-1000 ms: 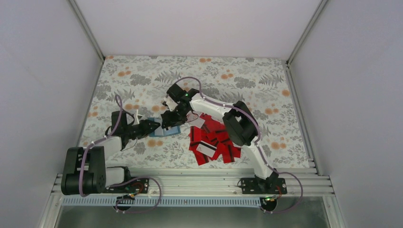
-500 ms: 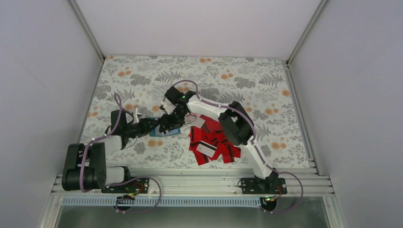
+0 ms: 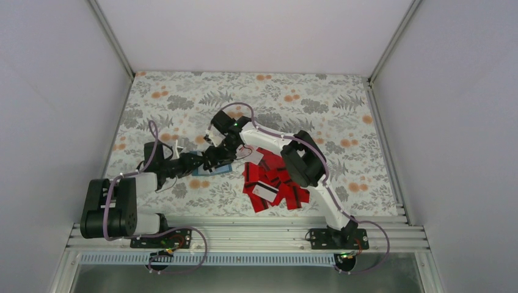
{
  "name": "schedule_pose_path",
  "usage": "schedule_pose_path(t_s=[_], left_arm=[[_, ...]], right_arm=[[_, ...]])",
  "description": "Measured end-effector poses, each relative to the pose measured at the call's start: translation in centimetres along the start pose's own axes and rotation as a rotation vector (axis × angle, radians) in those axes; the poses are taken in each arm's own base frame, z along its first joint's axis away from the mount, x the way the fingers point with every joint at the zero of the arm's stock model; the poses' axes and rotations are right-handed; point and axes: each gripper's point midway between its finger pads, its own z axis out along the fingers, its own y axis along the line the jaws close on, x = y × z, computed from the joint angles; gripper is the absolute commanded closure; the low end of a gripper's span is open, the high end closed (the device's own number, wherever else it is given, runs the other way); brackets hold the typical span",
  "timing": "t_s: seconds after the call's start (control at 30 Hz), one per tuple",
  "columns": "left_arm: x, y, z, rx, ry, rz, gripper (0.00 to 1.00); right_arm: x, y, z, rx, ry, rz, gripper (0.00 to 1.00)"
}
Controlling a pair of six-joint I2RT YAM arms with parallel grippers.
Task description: Put the credit cards into the card holder
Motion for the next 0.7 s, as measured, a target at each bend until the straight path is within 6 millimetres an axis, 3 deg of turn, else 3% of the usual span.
schedule_pose_path(t_s=[0.7], left_arm=[[-0.52, 0.59, 0.31, -0.026, 0.005, 0.012, 0.82]], right_arm=[[-0.64, -0.26, 0.75, 0.005, 0.013, 0.010, 0.48]])
